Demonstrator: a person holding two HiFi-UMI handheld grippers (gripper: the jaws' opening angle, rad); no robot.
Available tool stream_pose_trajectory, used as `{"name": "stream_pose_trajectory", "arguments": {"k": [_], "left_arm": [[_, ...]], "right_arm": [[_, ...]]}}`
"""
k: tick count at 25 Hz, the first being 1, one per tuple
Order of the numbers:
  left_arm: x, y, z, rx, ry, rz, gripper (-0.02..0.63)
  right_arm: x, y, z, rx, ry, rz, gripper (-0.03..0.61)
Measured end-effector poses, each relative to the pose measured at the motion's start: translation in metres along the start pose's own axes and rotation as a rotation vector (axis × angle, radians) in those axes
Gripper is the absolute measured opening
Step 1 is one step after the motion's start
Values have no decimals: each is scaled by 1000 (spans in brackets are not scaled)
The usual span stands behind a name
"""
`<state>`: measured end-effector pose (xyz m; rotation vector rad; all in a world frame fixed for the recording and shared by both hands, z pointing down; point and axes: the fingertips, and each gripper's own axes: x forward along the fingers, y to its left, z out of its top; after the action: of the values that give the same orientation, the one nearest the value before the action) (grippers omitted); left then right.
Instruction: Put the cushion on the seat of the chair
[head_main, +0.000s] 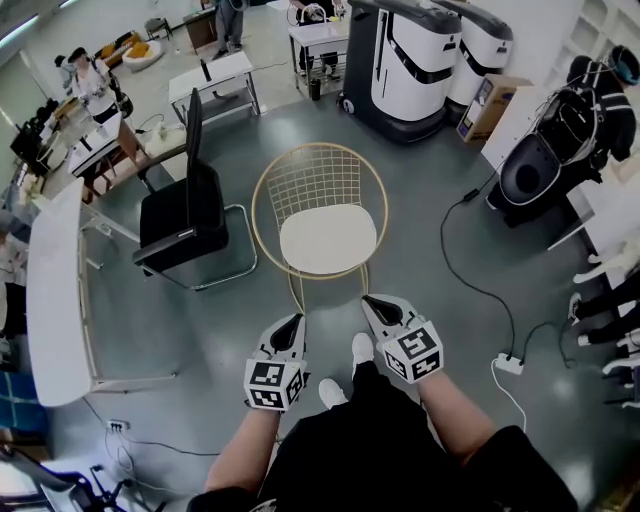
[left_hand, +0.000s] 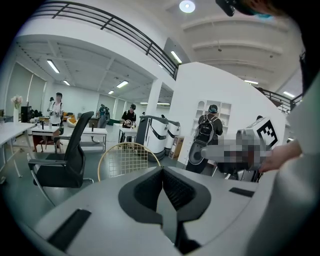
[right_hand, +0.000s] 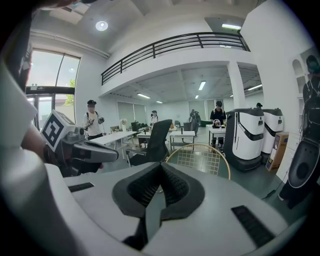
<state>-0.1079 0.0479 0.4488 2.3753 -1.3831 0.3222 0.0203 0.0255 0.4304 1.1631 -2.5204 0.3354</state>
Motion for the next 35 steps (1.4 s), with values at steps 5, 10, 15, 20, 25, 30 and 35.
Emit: {"name": "stream_pose_trajectory", "arguments": {"k": [5, 10, 15, 20, 25, 30, 35], "left_arm": [[-11, 3, 5, -1, -15, -9, 17], [-15, 6, -1, -14, -17, -9, 17], [-19, 0, -6, -9, -13, -10, 17], [-20, -3, -1, 1, -18, -10, 17], [-21, -6, 4, 9, -18, -14, 17], [-16, -11, 3, 12, -17, -16, 17], [-14, -14, 6, 19, -17, -19, 17]], "right_arm": [[0, 13, 2, -10, 11, 2, 12], [2, 21, 4, -18, 6, 6, 12], [-3, 23, 1, -18, 1, 3, 12], [-7, 23, 1, -20, -2, 3, 12], [-10, 22, 3, -14, -5, 3, 12], [-13, 17, 1, -14, -8, 4, 12], [-14, 14, 1, -16, -8, 6, 11]]}}
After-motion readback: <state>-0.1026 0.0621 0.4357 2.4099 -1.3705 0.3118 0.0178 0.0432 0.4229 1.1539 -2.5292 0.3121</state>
